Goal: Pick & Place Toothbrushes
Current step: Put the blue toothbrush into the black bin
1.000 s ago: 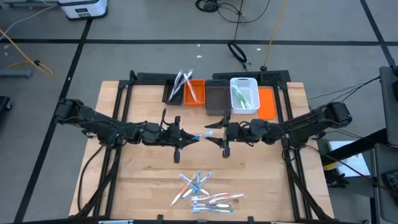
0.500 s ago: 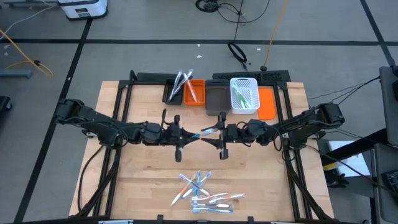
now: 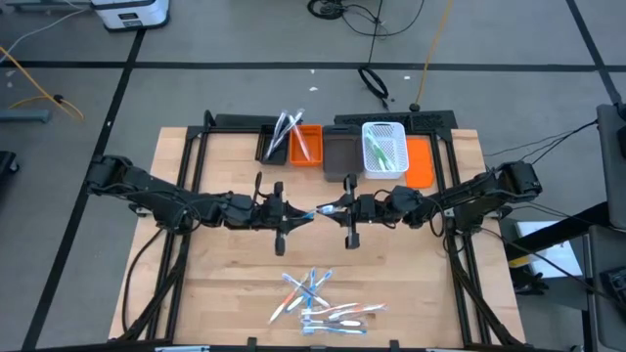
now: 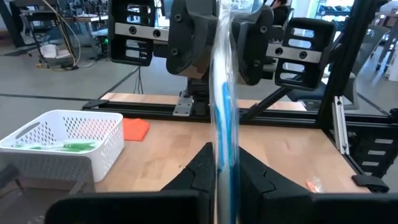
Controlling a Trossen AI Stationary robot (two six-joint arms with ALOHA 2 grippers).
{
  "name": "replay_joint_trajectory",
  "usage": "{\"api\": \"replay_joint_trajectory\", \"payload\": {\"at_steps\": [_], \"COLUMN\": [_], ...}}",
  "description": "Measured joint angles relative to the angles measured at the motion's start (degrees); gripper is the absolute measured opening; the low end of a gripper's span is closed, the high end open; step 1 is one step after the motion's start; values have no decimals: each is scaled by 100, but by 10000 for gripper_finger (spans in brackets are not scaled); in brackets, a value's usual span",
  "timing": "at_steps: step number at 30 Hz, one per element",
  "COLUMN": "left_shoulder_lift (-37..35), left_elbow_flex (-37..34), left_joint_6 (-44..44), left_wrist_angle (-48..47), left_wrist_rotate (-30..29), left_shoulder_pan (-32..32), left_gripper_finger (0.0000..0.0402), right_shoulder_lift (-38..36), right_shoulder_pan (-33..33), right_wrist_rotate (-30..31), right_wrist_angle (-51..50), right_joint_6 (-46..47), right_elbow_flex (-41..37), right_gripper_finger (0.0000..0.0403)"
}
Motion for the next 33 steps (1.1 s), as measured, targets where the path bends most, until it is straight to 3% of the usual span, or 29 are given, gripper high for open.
{"api": "replay_joint_trajectory", "payload": {"at_steps": [8, 15, 22, 30, 33], "left_shoulder_lift": [0, -71, -71, -70, -70], "left_elbow_flex": [0, 0, 0, 0, 0], "left_joint_6": [118, 553, 580, 117, -175], "left_wrist_angle": [-267, -603, -1265, -2155, -2462], "left_wrist_rotate": [-71, -408, -640, -784, -773], "left_shoulder_pan": [9, 7, 6, 4, -7], "left_gripper_finger": [80, 181, 261, 291, 289], "right_shoulder_lift": [-22, -101, -408, -748, -872], "right_shoulder_pan": [9, -5, -196, -561, -736], "right_wrist_rotate": [229, 272, 871, 908, 1264], "right_wrist_angle": [-267, -530, -1300, -1707, -2078], "right_joint_6": [5, 32, 207, 467, 580], "right_elbow_flex": [0, 2, 2, 2, 2], "right_gripper_finger": [8, 8, 8, 8, 8]}}
